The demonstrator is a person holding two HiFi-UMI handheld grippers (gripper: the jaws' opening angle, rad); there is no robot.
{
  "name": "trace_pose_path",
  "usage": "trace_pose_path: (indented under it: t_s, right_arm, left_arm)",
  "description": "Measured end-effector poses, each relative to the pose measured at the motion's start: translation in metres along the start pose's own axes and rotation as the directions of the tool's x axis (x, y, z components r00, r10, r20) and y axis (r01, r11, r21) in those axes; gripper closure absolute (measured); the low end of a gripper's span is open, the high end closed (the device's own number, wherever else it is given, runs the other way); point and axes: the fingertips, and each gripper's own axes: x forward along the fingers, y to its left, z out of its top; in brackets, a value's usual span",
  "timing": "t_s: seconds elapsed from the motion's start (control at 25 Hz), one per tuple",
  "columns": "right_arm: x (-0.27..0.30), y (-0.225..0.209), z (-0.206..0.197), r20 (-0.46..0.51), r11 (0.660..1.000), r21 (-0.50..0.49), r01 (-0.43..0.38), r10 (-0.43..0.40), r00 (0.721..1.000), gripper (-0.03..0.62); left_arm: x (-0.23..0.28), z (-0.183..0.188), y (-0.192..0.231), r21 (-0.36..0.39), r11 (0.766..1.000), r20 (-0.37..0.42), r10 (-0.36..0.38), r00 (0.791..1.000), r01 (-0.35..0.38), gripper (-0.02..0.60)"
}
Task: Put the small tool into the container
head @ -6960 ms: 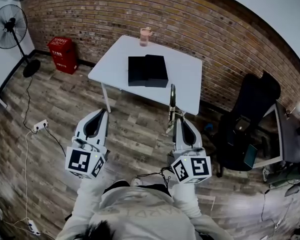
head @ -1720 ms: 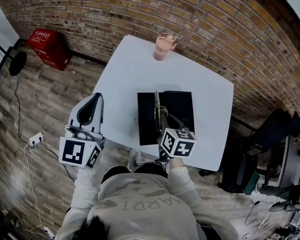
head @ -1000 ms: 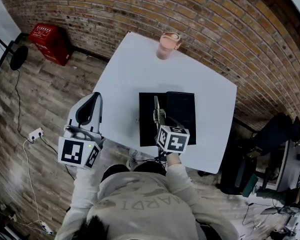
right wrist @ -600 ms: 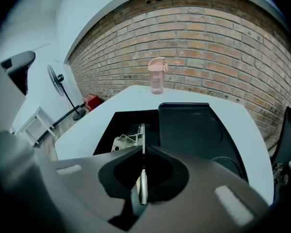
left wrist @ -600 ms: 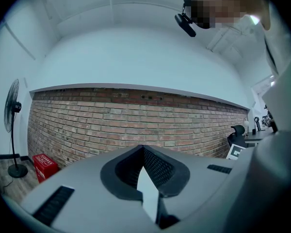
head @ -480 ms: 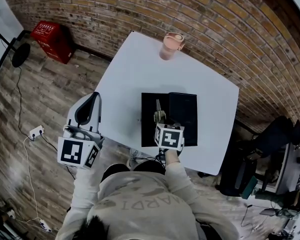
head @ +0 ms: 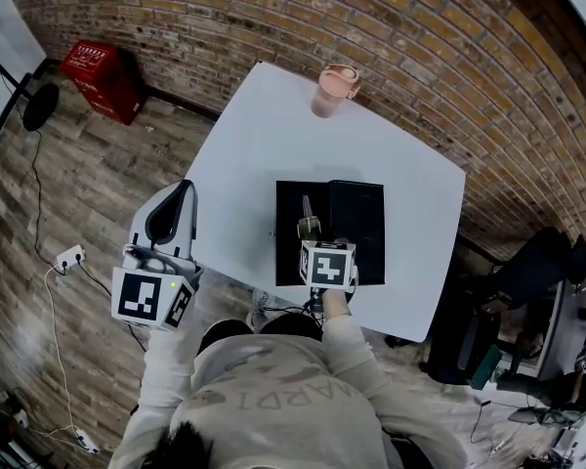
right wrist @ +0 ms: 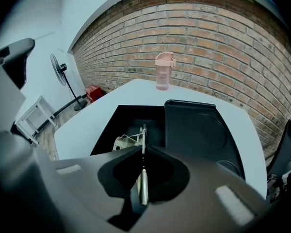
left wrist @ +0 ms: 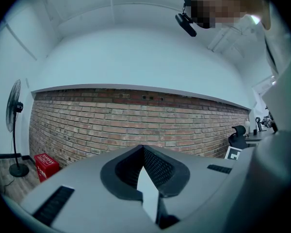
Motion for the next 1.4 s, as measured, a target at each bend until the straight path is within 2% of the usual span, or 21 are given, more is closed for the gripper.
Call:
trace_pose_path:
  t_s: [0.68,0.96,1.2,1.4]
  right_arm:
    - [0.0,0.042,-0.01,-0.025,0.984,-0.126,-0.123,0.12,0.992,0.501]
    - [0.002,0.057,-0.023,-0.051,0.978,-0.129,-0.165,0.159,0.986,0.497]
    - [-0.001,0.061,-0.022,-0.016,0.978,-0.123,-0.17,0.169,0.985,0.497]
    - [-0.013,0.064,-0.013,0.057,0.979,-0.1,-0.179,0.186,0.981,0.496]
  left_arm:
    - [-0.017,0.003,0.0,0.009,1.0,0.004,0.016,1.0,-0.016,0.577]
    - [-0.028,0.002,0.002,0.012,1.0,0.001,0.028,1.0,-0.028,0.577]
    - [-0.037,0.003,0.006,0.011,0.999,0.002,0.034,0.999,-0.034,0.577]
    - [-0.048,0.004,0.009,0.012,0.999,0.006,0.038,0.999,-0.038,0.577]
